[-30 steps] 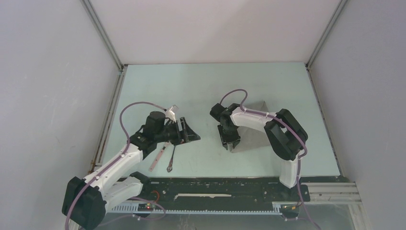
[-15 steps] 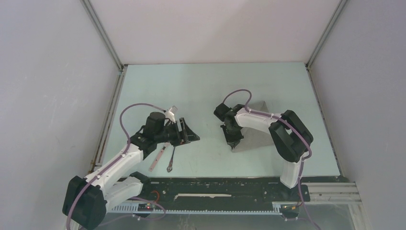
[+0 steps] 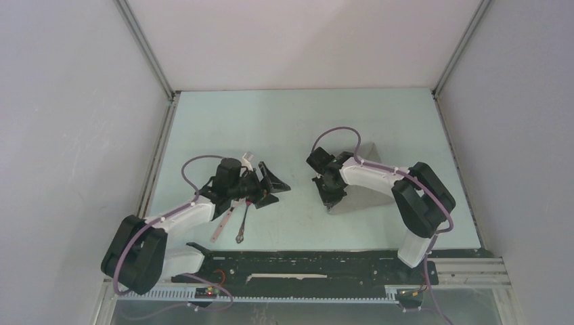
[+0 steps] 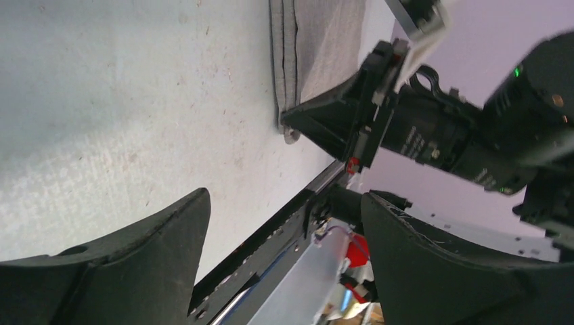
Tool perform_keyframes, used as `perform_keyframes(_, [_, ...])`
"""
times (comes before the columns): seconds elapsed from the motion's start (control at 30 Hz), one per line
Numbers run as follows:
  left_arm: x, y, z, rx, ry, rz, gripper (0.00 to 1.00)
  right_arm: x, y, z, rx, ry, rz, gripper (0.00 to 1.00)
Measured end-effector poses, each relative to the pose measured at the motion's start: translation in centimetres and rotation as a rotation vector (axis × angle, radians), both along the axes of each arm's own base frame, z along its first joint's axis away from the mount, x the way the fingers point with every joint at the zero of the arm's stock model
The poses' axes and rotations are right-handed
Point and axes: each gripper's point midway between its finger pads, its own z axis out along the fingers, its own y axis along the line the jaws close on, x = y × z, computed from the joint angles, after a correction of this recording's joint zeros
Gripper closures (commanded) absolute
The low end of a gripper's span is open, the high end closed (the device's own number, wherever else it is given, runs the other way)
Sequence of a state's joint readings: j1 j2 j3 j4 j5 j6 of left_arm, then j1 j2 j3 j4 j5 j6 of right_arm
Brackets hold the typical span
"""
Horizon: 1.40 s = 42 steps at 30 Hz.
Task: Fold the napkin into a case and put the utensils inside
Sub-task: Pick up the upper triangle-folded napkin from the center of the board.
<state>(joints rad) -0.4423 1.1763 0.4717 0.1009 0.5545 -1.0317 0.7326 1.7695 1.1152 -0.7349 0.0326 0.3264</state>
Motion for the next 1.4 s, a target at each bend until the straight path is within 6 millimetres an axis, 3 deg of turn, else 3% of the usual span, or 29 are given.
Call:
perform_keyframes(0.33, [3.7, -2.4, -1.4, -0.135, 0.144, 0.128, 0.13, 0.2, 0.1, 2.5, 0.056, -0.064, 0.007, 1.00])
perform_keyframes(0.67, [8.5, -8.9, -2.6, -0.203, 0.180, 0.115, 0.14, -0.1, -0.7, 3.3, 0.082, -0.079, -0.008, 1.00])
perform_keyframes(1.03, [11.7, -10.3, -5.6, -0.182, 0.206, 0.177, 0.21, 0.4, -0.8, 4.0, 0.119, -0.086, -0.011, 1.00])
perform_keyframes(1.4, [13.7, -11.9, -6.9, -0.171, 0.198, 0.189, 0.38, 0.6, -0.7, 4.3, 0.148, -0.084, -0.009, 1.00])
